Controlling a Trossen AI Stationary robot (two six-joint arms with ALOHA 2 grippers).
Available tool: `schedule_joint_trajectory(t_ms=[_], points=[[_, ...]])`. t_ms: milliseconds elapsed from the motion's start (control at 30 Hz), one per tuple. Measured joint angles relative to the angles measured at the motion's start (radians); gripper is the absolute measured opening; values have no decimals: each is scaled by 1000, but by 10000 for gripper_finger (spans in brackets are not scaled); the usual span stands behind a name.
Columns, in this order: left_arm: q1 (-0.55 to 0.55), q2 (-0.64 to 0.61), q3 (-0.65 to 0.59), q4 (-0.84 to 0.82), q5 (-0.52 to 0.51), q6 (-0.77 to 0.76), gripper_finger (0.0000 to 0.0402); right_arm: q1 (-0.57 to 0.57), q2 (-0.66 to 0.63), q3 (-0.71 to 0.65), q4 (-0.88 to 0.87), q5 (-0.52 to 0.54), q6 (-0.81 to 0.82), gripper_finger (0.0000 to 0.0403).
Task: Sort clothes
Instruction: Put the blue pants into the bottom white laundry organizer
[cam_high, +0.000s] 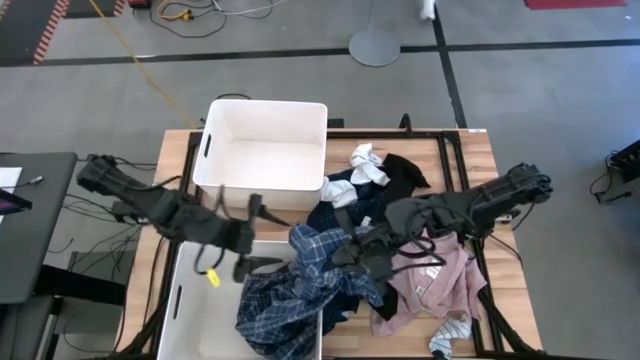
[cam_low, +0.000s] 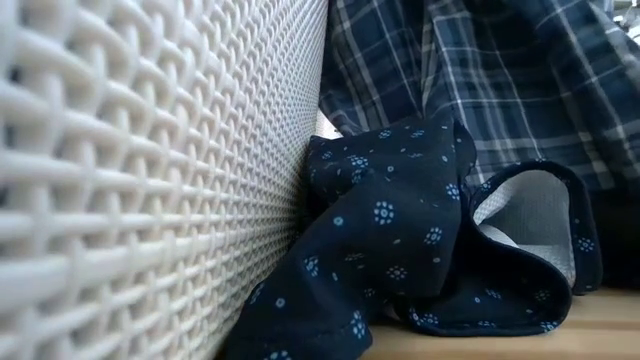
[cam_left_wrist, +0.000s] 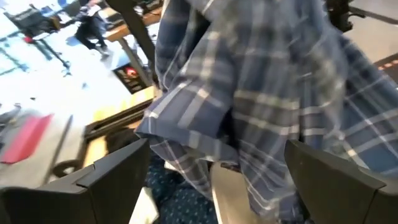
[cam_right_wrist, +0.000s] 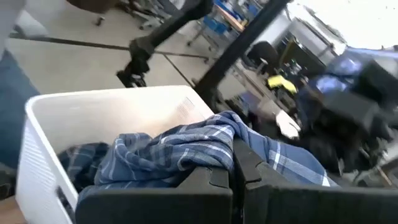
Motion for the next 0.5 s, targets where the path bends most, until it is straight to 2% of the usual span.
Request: schedule_joint_trajectory(t_ms=[67, 200, 500], points=[[51, 32, 0, 24, 71, 13, 367, 9, 0, 0, -1, -2, -16, 0], [111, 95, -1, 75, 113, 72, 367, 22, 0, 0, -7, -5, -34, 0], [160, 148, -1, 225, 471, 152, 367, 8, 0, 0, -72, -8, 10, 0]])
